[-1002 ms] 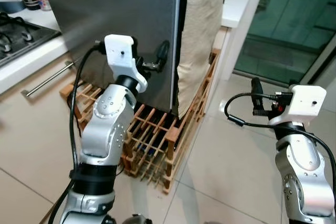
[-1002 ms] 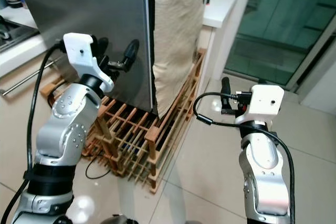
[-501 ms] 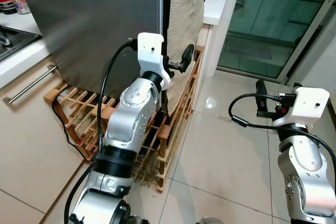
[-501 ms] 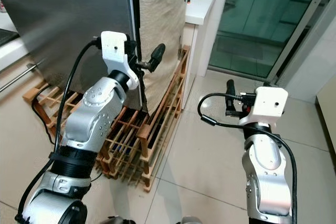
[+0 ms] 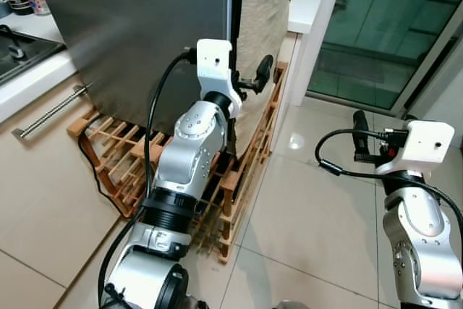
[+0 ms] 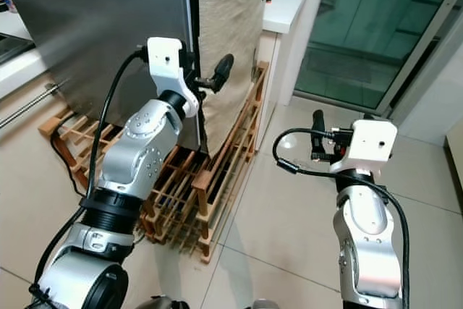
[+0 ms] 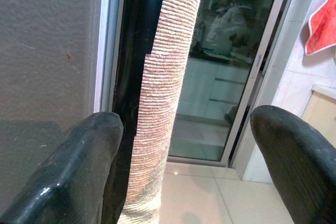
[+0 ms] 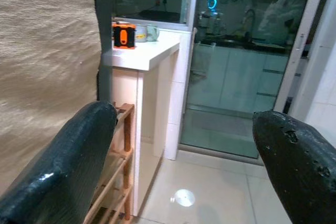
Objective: Restocking fridge
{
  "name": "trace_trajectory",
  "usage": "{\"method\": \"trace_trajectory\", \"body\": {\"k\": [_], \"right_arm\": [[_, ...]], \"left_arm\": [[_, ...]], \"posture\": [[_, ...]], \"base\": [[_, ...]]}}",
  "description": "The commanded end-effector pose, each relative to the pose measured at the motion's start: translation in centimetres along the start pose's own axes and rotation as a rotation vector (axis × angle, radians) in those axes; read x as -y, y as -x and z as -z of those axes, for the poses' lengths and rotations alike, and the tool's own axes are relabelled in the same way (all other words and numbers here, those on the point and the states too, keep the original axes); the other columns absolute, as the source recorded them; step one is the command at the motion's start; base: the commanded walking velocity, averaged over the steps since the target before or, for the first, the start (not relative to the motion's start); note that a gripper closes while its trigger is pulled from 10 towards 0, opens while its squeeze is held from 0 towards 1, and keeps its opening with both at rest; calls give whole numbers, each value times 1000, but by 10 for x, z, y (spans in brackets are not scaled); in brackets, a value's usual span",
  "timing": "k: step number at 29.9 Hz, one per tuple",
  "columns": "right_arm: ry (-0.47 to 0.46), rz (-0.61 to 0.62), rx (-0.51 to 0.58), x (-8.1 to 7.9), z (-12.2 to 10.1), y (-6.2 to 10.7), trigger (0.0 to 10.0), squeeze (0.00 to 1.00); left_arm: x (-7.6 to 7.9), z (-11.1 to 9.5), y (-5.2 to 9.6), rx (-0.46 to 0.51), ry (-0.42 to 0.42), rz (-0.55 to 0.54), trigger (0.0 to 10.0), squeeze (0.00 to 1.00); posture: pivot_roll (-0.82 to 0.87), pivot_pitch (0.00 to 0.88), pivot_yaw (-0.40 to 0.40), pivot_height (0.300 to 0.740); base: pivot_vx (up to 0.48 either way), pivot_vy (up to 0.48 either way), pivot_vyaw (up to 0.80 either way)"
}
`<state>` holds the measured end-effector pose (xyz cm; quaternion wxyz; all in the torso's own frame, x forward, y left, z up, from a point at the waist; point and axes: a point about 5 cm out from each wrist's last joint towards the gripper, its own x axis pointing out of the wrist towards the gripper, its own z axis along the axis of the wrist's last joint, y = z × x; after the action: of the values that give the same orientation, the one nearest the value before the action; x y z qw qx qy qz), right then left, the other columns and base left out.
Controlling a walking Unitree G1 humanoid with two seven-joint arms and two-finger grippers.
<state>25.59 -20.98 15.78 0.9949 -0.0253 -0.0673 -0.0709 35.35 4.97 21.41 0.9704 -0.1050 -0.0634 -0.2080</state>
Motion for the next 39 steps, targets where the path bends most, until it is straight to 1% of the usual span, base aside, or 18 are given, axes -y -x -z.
{"method": "trace_trajectory", "body": {"k": [1, 4, 5, 7, 8, 10, 11, 14, 16, 20, 23, 26, 27, 28, 32, 34, 36, 39], "right_arm": [[0, 4, -5, 2, 1, 1, 10000, 0], [1, 5, -8, 2, 2, 1, 10000, 0], [1, 7, -10, 2, 2, 1, 10000, 0], [-1, 9, -13, 2, 3, 2, 10000, 0], [-1, 9, -13, 2, 3, 2, 10000, 0], [-1, 9, -13, 2, 3, 2, 10000, 0], [-1, 10, -14, 2, 3, 3, 10000, 0], [-1, 12, -15, 2, 3, 3, 10000, 0], [1, 12, -17, 3, 3, 3, 10000, 0], [2, 11, -16, 2, 3, 3, 10000, 0], [4, 11, -15, 2, 3, 2, 10000, 0], [4, 9, -15, 2, 3, 2, 10000, 0], [4, 8, -15, 1, 3, 2, 10000, 0], [5, 9, -14, 1, 3, 2, 10000, 0], [5, 14, -13, 1, 3, 2, 10000, 0], [5, 17, -12, 1, 3, 3, 10000, 0], [6, 21, -12, 2, 3, 4, 10000, 0], [5, 22, -16, 2, 4, 5, 10000, 0]], "left_arm": [[4, -2, -5, -5, 19, 11, 10000, 0], [5, 0, -6, -24, 64, 4, 10000, 0], [4, 3, -6, -43, 115, -9, 10000, 0], [2, 12, -7, -108, 267, -67, 10000, 0], [2, 12, -7, -111, 268, -72, 10000, 0], [2, 13, -7, -109, 261, -72, 10000, 0], [3, 10, -6, -80, 175, -53, 10000, 0], [8, 6, -6, -48, 90, -20, 10000, 0], [13, 3, -7, -25, 10, 17, 10000, 0], [16, 2, -8, -22, 0, 33, 10000, 0], [21, 2, -13, -14, -3, 53, 10000, 0], [25, 6, -18, -40, 2, 42, 10000, 0], [25, 7, -19, -51, 8, 33, 10000, 0], [24, 10, -22, -74, 39, 6, 10000, 0], [22, 9, -24, -73, 80, -8, 10000, 0], [22, 4, -23, -41, 61, 13, 10000, 0], [14, -6, -18, 16, -22, 19, 10000, 0], [5, -9, -11, 39, -67, 1, 10000, 0]], "posture": [[-196, 26, 16, 728], [-198, 28, 17, 728], [-199, 29, 17, 728], [-203, 32, 18, 728], [-204, 32, 19, 728], [-204, 32, 19, 728], [-204, 33, 19, 728], [-204, 35, 19, 728], [-205, 35, 18, 728], [-204, 36, 17, 728], [-204, 37, 16, 728], [-206, 36, 16, 728], [-206, 36, 16, 728], [-206, 36, 16, 728], [-219, 33, 28, 728], [-221, 33, 30, 728], [-220, 35, 31, 728], [-215, 37, 29, 728]], "base": [[0, 0, 0], [0, 0, 0], [0, 0, 0], [0, 0, 0], [0, 0, 0], [0, 0, 0], [0, 0, 0], [0, 0, 0], [0, 0, 0], [0, 0, 0], [0, 0, 0], [0, 0, 0], [0, 0, 0], [0, 0, 0], [0, 0, 0], [0, 0, 0], [0, 0, 0], [0, 0, 0]]}}
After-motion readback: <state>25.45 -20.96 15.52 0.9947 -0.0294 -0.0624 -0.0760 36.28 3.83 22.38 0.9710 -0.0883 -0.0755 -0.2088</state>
